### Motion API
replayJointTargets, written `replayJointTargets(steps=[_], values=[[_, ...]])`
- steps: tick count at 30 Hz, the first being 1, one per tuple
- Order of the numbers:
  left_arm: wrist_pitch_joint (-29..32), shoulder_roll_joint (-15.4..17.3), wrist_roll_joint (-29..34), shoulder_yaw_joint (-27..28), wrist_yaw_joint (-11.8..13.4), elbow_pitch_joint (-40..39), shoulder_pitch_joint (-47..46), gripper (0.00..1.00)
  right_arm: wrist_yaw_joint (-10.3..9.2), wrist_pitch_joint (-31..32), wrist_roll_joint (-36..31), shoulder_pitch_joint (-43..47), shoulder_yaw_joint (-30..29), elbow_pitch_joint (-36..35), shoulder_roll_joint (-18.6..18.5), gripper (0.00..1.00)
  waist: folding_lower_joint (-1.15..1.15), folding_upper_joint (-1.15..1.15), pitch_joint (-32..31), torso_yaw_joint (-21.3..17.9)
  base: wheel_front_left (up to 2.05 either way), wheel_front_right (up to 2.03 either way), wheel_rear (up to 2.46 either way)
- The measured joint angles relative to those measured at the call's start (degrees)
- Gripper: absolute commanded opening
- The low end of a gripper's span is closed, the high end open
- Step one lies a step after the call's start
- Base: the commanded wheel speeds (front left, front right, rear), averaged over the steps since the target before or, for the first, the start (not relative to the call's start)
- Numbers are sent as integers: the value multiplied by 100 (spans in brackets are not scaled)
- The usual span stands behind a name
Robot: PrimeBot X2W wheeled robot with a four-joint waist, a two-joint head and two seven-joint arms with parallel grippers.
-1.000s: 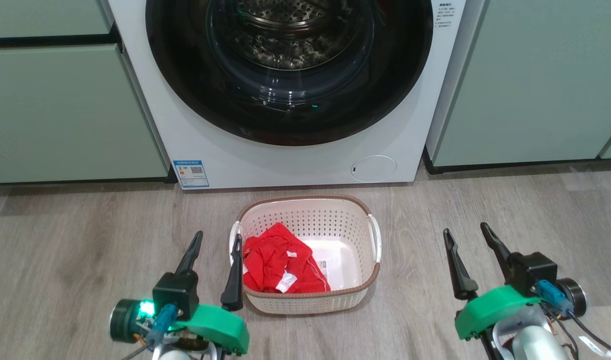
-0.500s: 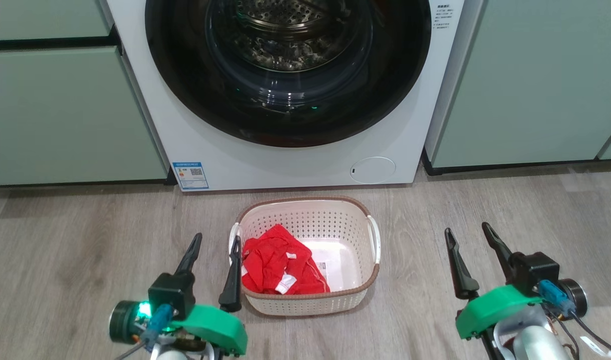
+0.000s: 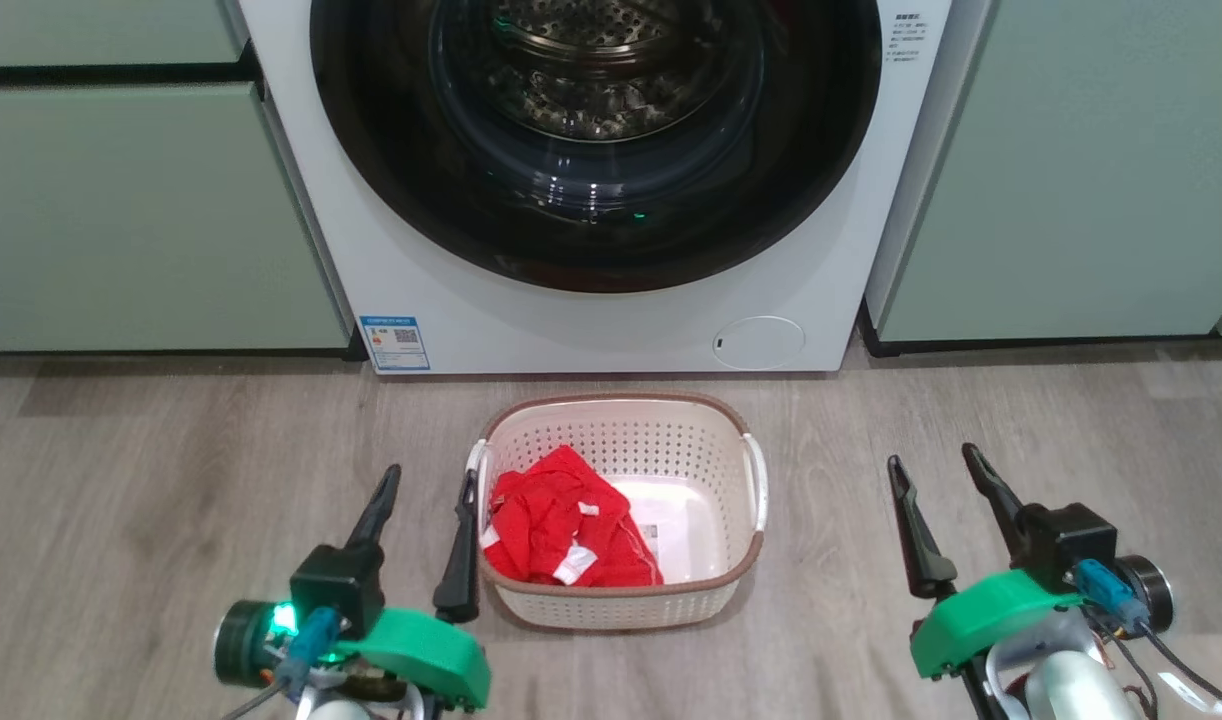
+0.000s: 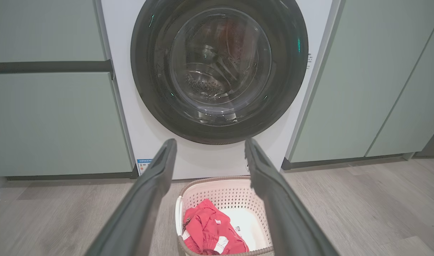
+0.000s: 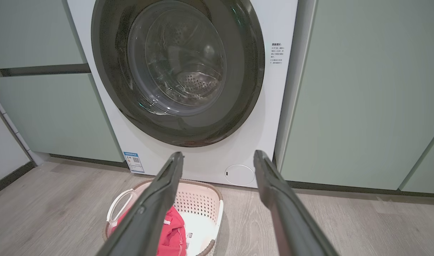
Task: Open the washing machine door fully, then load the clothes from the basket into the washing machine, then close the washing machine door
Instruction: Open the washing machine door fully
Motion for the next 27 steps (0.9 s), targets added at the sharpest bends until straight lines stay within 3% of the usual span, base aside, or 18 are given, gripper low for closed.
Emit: replayJointTargets(steps=[22, 27], values=[[0, 41, -51, 29, 13, -30, 9, 100, 0, 0, -46, -1, -5, 59, 13, 100, 0, 0, -27, -44, 123, 123, -245], [-11, 27, 264, 26, 314, -109, 7, 100, 0, 0, -71, 0, -36, 68, 1, 100, 0, 0, -21, -40, 99, 99, -198]])
